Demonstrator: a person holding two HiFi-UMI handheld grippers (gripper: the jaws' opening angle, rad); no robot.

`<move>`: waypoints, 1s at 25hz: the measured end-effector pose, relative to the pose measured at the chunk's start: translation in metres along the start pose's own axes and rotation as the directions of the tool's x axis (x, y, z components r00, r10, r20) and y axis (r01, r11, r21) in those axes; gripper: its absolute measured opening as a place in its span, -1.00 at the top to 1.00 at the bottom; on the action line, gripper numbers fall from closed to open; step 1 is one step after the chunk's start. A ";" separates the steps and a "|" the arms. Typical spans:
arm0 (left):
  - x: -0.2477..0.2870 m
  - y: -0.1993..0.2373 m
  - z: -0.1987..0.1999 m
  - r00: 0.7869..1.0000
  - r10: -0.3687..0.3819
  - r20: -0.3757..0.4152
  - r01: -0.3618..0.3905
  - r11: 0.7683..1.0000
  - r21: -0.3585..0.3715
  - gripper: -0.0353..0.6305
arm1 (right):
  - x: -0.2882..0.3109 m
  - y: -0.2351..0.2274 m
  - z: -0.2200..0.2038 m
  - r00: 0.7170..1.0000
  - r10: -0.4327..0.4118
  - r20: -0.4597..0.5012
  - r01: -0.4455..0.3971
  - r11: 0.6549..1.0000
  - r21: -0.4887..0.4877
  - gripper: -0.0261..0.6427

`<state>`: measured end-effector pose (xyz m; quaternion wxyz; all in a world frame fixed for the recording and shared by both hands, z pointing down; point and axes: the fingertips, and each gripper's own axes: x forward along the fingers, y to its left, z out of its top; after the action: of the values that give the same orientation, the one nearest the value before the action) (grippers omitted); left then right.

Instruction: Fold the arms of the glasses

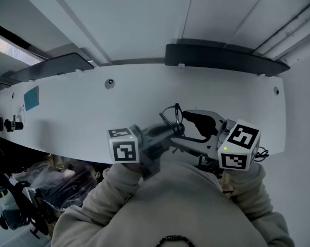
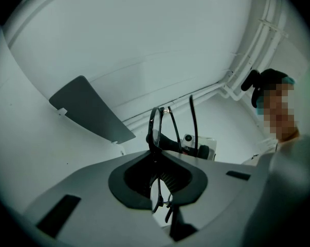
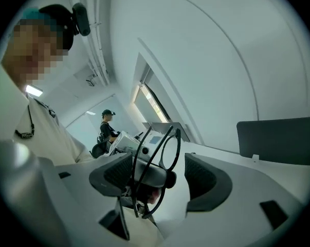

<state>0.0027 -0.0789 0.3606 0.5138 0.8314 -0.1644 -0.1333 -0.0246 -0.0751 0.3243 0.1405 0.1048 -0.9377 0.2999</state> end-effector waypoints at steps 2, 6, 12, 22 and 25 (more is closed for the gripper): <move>0.001 -0.003 0.001 1.000 -0.011 -0.001 0.011 1.000 0.003 0.80 | 0.001 -0.001 -0.001 1.000 0.020 0.005 -0.020 0.999 0.026 0.08; 0.001 -0.007 0.002 1.000 -0.031 -0.007 0.031 0.999 0.017 0.80 | 0.001 -0.001 0.002 0.996 0.076 0.050 -0.082 0.990 0.114 0.09; 0.001 -0.009 0.000 0.999 -0.050 -0.012 0.051 0.998 0.024 0.80 | 0.000 -0.003 0.001 0.993 0.094 0.075 -0.104 0.982 0.157 0.27; 0.001 -0.011 0.001 0.998 -0.066 -0.013 0.067 0.998 0.020 0.80 | -0.004 0.002 0.005 0.986 0.136 0.097 -0.148 0.979 0.140 0.28; 0.000 -0.009 -0.001 0.999 -0.030 -0.015 0.031 0.998 0.058 0.80 | -0.015 0.002 0.004 0.986 0.133 0.096 -0.142 0.985 0.101 0.28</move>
<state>0.0045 -0.0744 0.3528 0.4886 0.8493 -0.1517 -0.1303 -0.0122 -0.0744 0.3152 0.0717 0.0604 -0.9305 0.3540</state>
